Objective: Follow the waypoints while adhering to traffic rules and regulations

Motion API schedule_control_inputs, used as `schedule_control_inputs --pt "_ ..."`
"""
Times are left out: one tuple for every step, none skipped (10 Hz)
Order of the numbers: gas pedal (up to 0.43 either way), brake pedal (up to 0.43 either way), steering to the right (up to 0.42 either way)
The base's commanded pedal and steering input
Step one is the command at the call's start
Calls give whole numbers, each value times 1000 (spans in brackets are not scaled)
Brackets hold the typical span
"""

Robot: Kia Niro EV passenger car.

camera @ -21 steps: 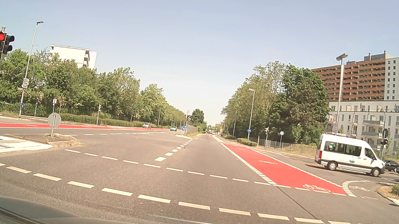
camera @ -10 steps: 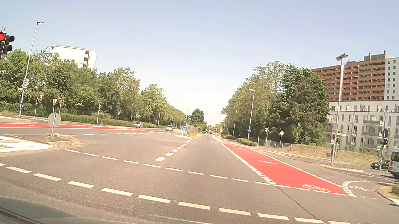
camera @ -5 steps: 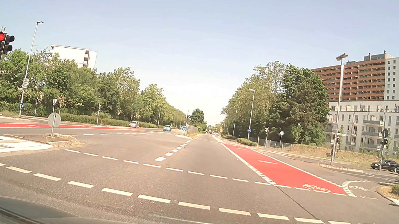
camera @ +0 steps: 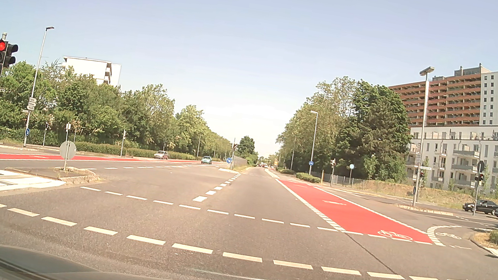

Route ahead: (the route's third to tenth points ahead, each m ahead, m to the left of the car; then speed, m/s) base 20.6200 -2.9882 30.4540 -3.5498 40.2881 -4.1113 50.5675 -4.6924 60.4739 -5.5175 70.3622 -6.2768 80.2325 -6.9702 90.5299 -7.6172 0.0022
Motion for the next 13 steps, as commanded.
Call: schedule_control_inputs --pt "0 360 -2" --pt "0 360 -3" --pt "0 360 -2" --pt "0 360 -2" --pt "0 366 -3" --pt "0 366 -3" --pt "0 366 -3" --pt "0 360 -3" --pt "0 366 -3" --pt "0 360 -3" --pt "0 366 -3" --pt "0 360 -3" --pt "0 360 -3"
